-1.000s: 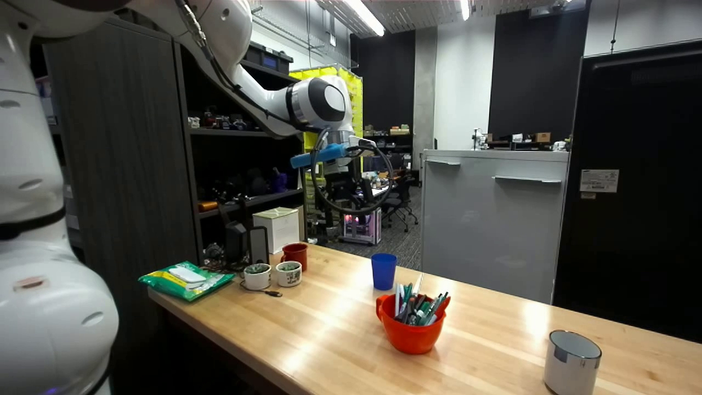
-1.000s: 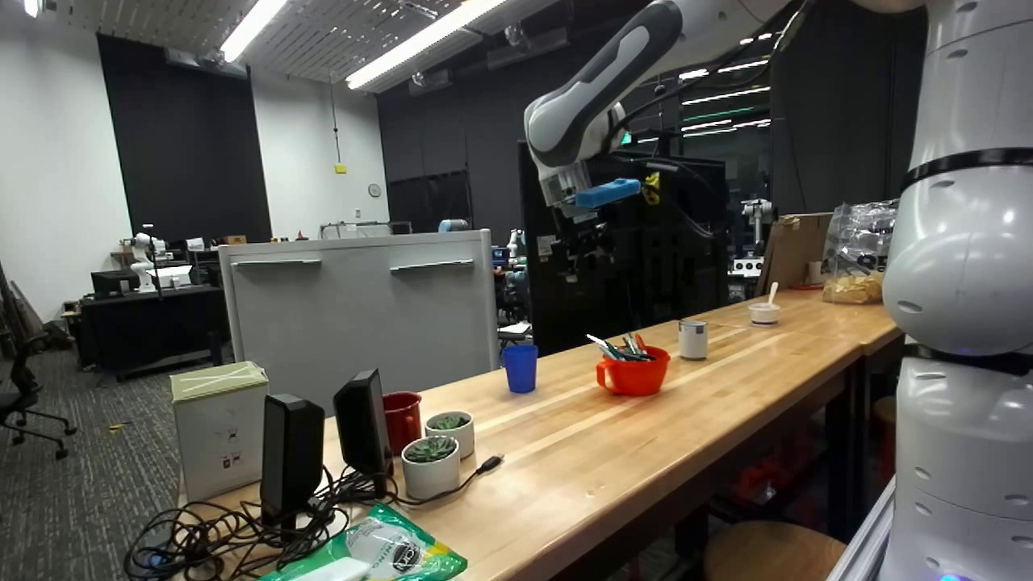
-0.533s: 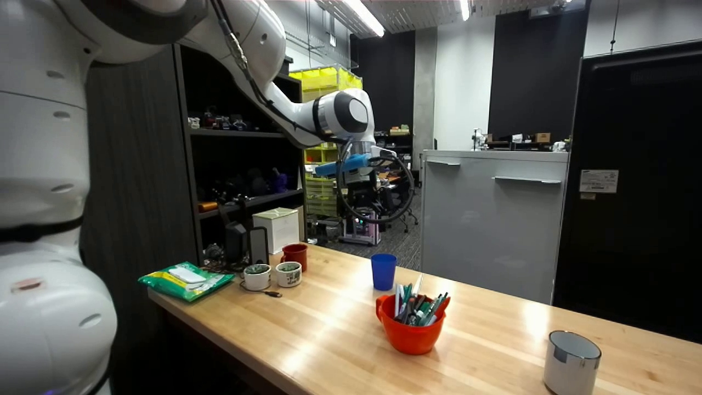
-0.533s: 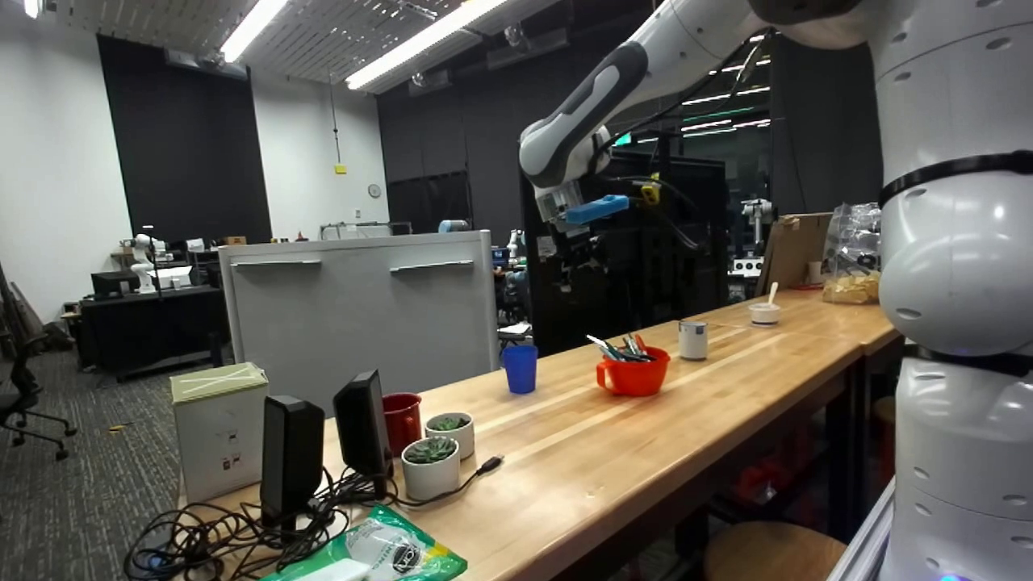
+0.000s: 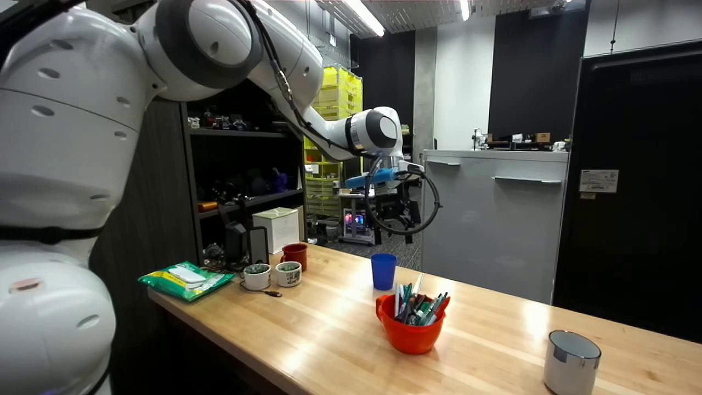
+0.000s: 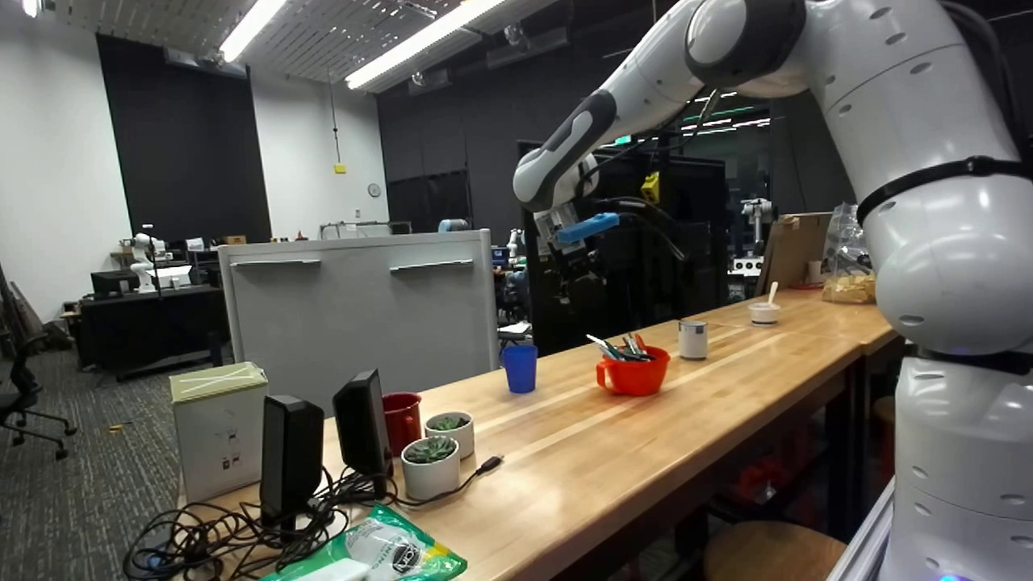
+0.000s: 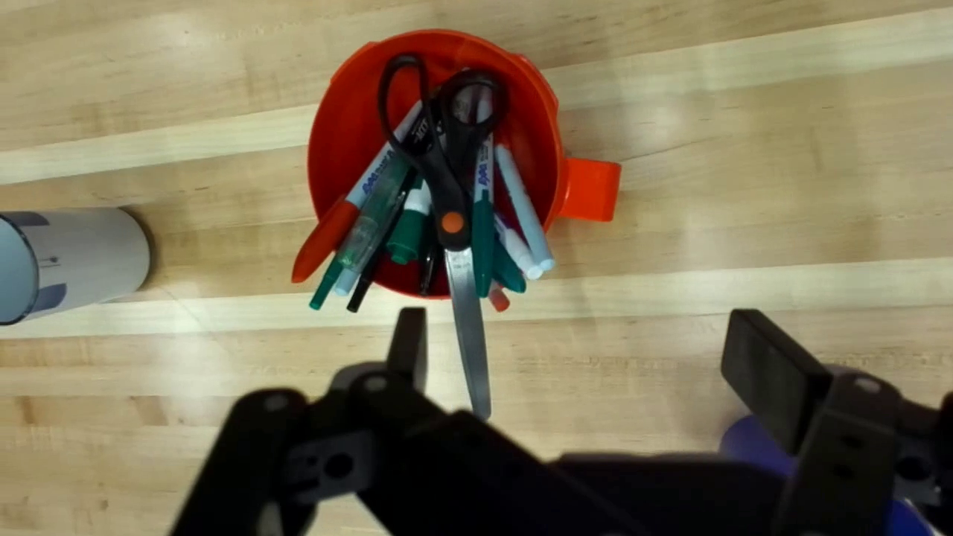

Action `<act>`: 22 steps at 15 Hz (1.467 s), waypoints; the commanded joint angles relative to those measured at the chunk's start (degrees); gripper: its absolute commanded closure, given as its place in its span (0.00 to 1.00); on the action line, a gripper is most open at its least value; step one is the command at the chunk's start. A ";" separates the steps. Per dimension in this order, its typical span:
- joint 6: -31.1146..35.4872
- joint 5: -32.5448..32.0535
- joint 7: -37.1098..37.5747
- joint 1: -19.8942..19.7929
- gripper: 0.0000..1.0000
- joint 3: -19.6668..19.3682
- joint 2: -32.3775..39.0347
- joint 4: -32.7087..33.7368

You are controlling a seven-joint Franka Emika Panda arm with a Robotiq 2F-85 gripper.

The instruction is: Remove the scissors from the mug.

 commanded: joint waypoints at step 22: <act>-3.32 0.67 -3.10 -2.40 0.00 -2.13 13.13 14.23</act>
